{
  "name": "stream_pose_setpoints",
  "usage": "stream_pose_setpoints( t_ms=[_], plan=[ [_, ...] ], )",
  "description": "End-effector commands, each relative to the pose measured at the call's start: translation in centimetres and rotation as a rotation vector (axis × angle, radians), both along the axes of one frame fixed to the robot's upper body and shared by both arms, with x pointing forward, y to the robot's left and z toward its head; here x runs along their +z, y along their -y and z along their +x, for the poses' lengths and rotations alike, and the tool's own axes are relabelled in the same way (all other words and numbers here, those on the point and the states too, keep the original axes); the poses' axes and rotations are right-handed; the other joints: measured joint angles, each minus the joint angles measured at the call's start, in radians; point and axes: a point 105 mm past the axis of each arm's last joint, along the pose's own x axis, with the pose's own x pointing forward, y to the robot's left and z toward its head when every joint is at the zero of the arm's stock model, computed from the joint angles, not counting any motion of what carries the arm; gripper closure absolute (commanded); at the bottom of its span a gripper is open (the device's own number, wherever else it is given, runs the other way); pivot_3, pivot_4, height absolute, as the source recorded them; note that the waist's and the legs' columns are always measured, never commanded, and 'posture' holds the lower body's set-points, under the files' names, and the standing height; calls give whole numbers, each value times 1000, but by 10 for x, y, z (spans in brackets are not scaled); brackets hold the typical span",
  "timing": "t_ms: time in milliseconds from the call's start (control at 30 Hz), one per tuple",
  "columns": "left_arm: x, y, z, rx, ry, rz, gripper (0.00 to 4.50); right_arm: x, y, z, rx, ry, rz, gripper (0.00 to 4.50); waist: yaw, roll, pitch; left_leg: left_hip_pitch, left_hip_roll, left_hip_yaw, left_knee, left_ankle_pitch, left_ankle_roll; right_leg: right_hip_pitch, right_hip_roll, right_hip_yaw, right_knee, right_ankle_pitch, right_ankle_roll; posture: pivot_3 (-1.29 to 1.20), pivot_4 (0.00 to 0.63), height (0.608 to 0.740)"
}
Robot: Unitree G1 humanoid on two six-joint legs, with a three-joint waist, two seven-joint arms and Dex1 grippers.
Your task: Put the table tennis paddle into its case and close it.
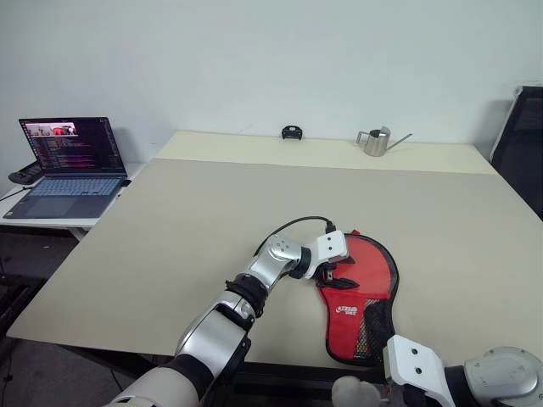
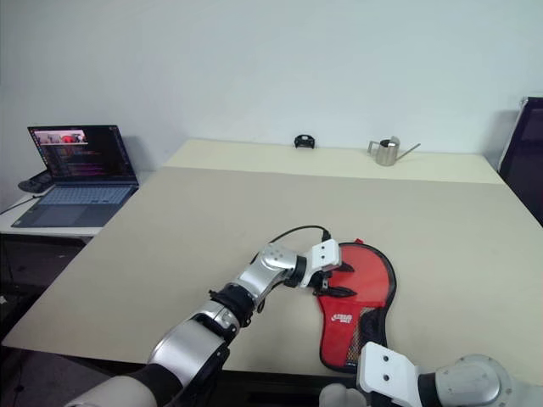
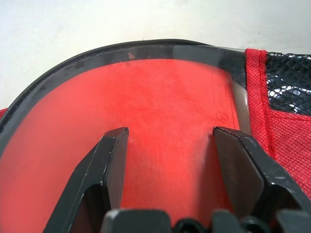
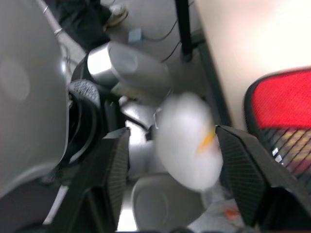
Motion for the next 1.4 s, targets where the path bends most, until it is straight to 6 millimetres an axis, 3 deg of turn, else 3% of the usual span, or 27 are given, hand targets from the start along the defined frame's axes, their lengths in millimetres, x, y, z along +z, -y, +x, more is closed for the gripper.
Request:
stream_pose_setpoints(
  t_ms=[33, 267, 467, 633, 800, 1000, 1133, 1267, 1400],
  plan=[
    [-52, -24, -13, 30, -107, 196, 1495, 8, -1, 9, -5, 52, 24, 1558, 0, 0, 0, 0, 0, 0, 0, 0, 0, 0, 0, 0, 0, 0, 0, 0, 150, 740],
    [-52, -23, -14, 31, -110, 192, 1495, 20, 2, 21, -47, 84, 74, 1558, 0, 0, 0, 0, 0, 0, 0, 0, 0, 0, 0, 0, 0, 0, 0, 0, 150, 740],
    [-48, -19, -14, 34, -115, 158, 1495, 38, 15, 56, -186, 180, 131, 1558, 0, 0, 0, 0, 0, 0, 0, 0, 0, 0, -1, 0, 0, 0, 0, 0, 150, 740],
    [-25, -14, -10, 54, -126, 33, 1495, 45, 30, 77, -278, 230, 166, 1558, 0, 2, 1, -1, -1, 0, 0, 0, 0, -1, -1, 0, 0, 1, -1, 0, 150, 740],
    [7, -26, -1, 92, -99, -72, 1495, 48, 44, 92, -320, 261, 202, 1558, -6, 2, 11, -3, -1, 1, -1, 0, 0, -4, -1, 1, 0, 3, -5, 0, 150, 740],
    [50, -52, 2, 139, -88, -196, 1495, 55, 62, 115, -370, 290, 247, 1558, -21, 9, 32, -4, 0, 2, -1, 0, 0, -7, 0, 2, 3, 3, -6, 0, 150, 740],
    [79, -82, -10, 126, -127, -293, 1495, 62, 70, 136, -386, 344, 258, 1558, -25, 10, 32, -21, 0, 3, 2, 3, -5, -24, 0, 4, 7, 3, -7, 0, 150, 740],
    [91, -124, -15, 227, -123, -322, 1495, 66, 84, 158, -401, 366, 264, 1558, -25, 11, 33, -22, 0, 4, 1, 4, -7, -27, -1, 4, 9, 3, -7, 0, 150, 740],
    [98, -139, -17, 345, -97, -371, 1495, 66, 97, 180, -422, 380, 264, 1558, -24, 11, 33, -20, -1, 4, 2, 3, -5, -27, -2, 4, 12, 3, -8, 0, 150, 740]
  ],
)
